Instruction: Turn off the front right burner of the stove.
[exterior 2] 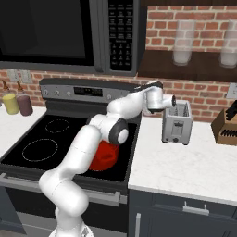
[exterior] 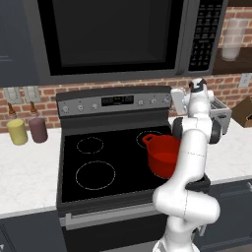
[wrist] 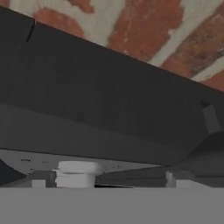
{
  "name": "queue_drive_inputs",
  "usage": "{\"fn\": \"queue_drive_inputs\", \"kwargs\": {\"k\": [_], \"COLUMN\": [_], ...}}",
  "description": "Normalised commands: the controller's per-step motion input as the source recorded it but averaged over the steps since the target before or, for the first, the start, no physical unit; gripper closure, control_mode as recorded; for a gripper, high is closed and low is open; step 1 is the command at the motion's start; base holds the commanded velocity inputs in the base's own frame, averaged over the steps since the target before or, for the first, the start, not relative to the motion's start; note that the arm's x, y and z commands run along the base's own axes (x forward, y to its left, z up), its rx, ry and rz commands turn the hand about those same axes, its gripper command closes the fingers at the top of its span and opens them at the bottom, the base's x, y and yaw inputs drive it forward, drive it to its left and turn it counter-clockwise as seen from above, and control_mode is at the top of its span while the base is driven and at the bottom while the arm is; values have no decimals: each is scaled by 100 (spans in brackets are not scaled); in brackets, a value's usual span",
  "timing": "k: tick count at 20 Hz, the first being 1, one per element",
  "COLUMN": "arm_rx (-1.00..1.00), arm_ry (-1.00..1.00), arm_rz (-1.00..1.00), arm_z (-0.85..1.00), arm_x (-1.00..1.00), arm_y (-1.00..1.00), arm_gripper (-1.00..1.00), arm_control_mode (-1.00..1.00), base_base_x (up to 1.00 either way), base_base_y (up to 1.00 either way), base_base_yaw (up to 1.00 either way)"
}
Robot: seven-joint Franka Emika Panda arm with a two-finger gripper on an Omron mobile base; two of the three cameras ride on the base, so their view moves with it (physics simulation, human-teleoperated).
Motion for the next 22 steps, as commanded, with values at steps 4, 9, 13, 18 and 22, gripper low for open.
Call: {"fn": "queue_drive_inputs", "kwargs": {"k": [4, 9, 13, 18, 22], "arm_rx": [6, 14, 20, 28, 34], "arm_ry": [0, -3, -6, -2, 0], "arm_rz": [-39, -46, -49, -52, -57], "arm_z": [0, 0, 0, 0, 0], "arm_x": [0, 0, 0, 0, 0], "arm_y": [10, 25, 36, 14, -1], "arm_gripper": [-100, -100, -100, -100, -100], "arm_control_mode": [-100, -100, -100, -100, -100], "base_base_x": [0, 0, 0, 0, 0], "base_base_y": [0, 0, 0, 0, 0], "base_base_yaw": [0, 0, 0, 0, 0]}}
